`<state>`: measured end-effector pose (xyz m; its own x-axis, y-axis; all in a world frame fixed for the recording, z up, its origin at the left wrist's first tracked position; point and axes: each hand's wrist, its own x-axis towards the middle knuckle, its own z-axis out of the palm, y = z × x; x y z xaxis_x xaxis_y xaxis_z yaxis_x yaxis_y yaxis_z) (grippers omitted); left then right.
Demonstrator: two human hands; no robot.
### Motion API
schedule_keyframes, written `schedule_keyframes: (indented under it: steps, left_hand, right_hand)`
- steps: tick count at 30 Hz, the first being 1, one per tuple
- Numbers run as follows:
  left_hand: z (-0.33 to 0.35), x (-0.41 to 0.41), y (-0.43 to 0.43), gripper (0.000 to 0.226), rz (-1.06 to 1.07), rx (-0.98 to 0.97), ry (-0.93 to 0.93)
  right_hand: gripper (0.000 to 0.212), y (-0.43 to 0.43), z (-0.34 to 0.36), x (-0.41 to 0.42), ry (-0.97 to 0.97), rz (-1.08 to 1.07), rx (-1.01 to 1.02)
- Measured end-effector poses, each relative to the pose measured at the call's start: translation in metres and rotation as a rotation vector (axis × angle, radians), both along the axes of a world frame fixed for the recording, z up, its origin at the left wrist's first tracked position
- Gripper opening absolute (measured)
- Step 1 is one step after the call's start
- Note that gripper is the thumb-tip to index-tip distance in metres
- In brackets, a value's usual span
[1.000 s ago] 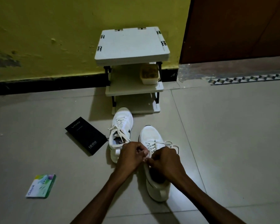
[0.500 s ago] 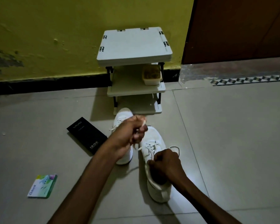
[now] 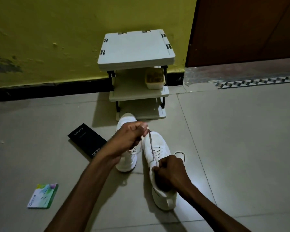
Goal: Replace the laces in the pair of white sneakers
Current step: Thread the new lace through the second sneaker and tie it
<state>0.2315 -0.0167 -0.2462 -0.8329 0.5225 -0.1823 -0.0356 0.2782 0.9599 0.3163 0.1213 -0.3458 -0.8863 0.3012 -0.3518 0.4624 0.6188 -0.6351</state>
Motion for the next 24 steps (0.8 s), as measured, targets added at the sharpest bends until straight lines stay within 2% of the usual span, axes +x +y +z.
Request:
schedule_keyframes:
  steps: [3,5,7,9,11,13,15,19,21,24]
  left_hand:
    - [0.006,0.003,0.002,0.039,-0.039,-0.125,0.126]
    - [-0.002,0.007,0.005,0.033,0.040,-0.325,0.303]
    - [-0.007,0.011,0.004,0.023,0.133,-0.481,0.449]
    - [-0.008,0.016,0.004,0.013,0.169,-0.505,0.476]
    - [-0.012,0.021,0.007,0.015,0.186,-0.494,0.483]
    - [-0.018,0.026,0.010,0.021,0.199,-0.436,0.383]
    - [-0.029,0.029,0.013,0.027,0.156,-0.386,0.297]
    - [-0.055,0.035,0.015,0.037,0.174,-0.450,0.204]
    - [-0.063,0.036,0.017,0.029,0.236,-0.378,-0.038]
    - [-0.069,0.038,0.021,0.023,0.300,-0.152,-0.356]
  right_hand:
    - [0.039,0.001,0.000,0.000,0.000,0.020,-0.017]
    - [0.044,0.006,0.003,0.002,0.018,0.069,-0.065]
    - [0.032,0.012,0.007,0.006,0.086,0.088,-0.105]
    - [0.013,0.019,0.011,0.016,0.176,0.070,0.032]
    - [0.019,0.022,0.012,0.025,0.214,0.129,0.244]
    - [0.023,0.022,0.009,0.028,0.247,0.184,0.314]
    - [0.020,0.024,0.006,0.027,0.297,0.173,0.287]
    - [0.019,0.027,0.002,0.025,0.299,0.153,0.280]
    - [0.022,0.027,-0.001,0.023,0.313,0.144,0.273]
    - [0.022,0.032,-0.002,0.021,0.316,0.104,0.203]
